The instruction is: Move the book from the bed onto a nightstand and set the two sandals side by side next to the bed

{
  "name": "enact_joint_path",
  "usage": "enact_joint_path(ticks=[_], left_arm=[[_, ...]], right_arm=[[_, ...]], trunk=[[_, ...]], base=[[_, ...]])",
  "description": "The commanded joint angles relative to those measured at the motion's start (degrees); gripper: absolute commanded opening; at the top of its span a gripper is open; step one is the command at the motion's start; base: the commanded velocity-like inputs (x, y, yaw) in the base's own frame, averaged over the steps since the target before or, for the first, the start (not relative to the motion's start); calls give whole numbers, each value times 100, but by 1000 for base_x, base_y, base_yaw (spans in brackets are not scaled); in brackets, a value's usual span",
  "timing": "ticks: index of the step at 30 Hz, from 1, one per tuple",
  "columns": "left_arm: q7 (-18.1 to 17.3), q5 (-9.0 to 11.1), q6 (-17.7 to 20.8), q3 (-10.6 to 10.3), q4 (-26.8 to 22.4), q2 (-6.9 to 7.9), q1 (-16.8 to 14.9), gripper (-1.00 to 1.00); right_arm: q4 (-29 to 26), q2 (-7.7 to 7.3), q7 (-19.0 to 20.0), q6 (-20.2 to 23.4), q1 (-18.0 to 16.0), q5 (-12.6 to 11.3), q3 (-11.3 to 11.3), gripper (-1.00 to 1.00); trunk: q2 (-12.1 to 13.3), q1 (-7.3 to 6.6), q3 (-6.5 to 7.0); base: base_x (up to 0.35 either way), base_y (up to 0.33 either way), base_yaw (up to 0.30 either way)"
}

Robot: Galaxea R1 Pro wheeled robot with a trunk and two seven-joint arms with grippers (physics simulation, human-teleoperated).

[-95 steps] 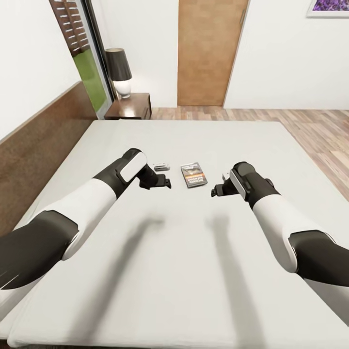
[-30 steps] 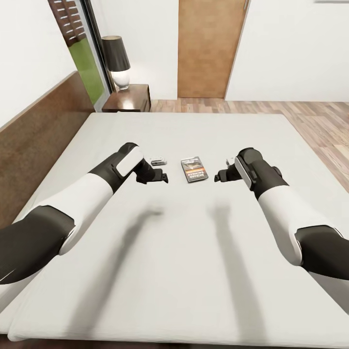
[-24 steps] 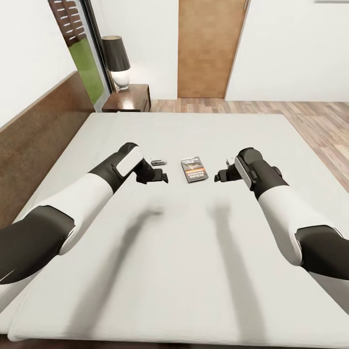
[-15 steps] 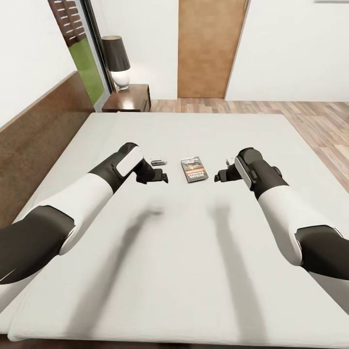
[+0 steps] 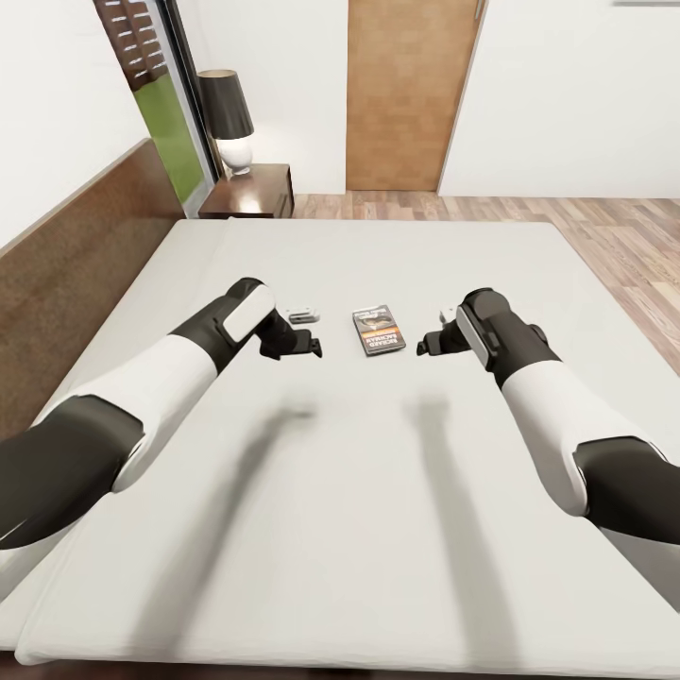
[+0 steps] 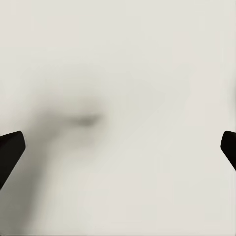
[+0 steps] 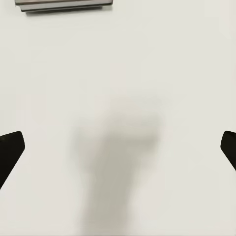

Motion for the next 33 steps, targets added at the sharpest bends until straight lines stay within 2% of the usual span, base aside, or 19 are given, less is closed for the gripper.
enact_joint_path(ticks=[1, 7, 27, 33], left_arm=[[44, 63, 4, -37, 29, 3, -6, 100], [42, 79, 4, -35, 211, 13, -31, 100], [38, 122, 4, -17, 282, 17, -73, 100], [36, 126, 4, -10, 509, 18, -155, 100]], right_arm=[[-5, -8, 29, 22, -4, 8, 36, 100], [30, 7, 31, 22, -18, 10, 28, 100], [86, 39, 29, 22, -69, 7, 24, 100], [89, 43, 29, 22, -74, 9, 27, 100]], trunk=[[-2, 0, -4], [-2, 0, -4], [-2, 0, -4], [-2, 0, -4]], base=[[0, 0, 0], [0, 0, 0], [0, 0, 0], [0, 0, 0]])
